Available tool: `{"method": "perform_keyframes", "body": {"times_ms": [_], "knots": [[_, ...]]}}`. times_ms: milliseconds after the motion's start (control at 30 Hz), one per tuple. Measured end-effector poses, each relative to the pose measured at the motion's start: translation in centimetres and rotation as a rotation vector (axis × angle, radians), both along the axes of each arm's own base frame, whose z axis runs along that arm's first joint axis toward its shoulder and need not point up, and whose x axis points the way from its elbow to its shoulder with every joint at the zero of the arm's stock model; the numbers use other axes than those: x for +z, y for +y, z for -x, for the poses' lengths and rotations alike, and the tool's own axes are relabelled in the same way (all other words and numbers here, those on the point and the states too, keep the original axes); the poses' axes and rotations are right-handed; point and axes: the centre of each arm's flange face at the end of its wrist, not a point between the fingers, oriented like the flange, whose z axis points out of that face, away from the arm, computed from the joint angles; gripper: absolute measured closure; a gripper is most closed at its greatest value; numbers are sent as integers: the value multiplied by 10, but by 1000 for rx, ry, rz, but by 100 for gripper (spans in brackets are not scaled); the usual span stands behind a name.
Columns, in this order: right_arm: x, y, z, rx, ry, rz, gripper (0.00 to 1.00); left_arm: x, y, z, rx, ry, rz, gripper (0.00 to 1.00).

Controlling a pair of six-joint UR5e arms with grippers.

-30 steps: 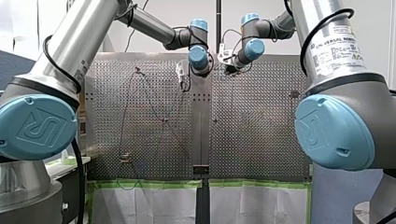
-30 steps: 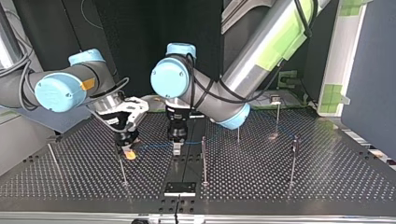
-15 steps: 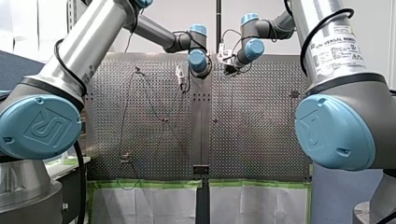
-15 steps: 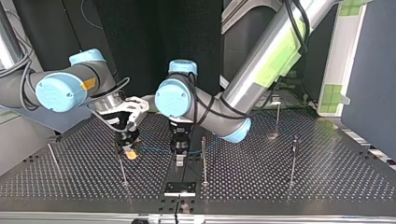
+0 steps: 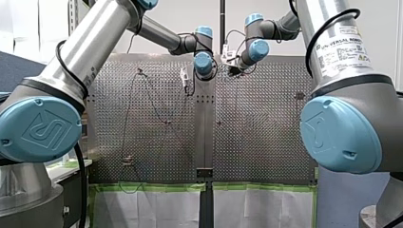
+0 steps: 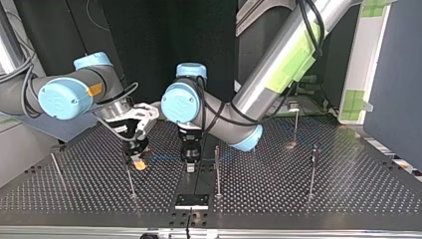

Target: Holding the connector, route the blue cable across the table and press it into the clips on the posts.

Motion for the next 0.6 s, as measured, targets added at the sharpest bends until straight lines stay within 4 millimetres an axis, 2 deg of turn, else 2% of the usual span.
{"method": "perform_keyframes", "body": {"times_ms": [233, 400, 600], "knots": [[-1, 0, 0, 0, 1, -3, 100, -1, -2, 6, 26, 11, 1, 100], [-3, 2, 0, 2, 3, -9, 100, -9, -3, 17, 47, 48, -21, 100], [-17, 5, 2, 1, 21, -35, 100, -11, -1, 33, 64, 56, -20, 100]]}}
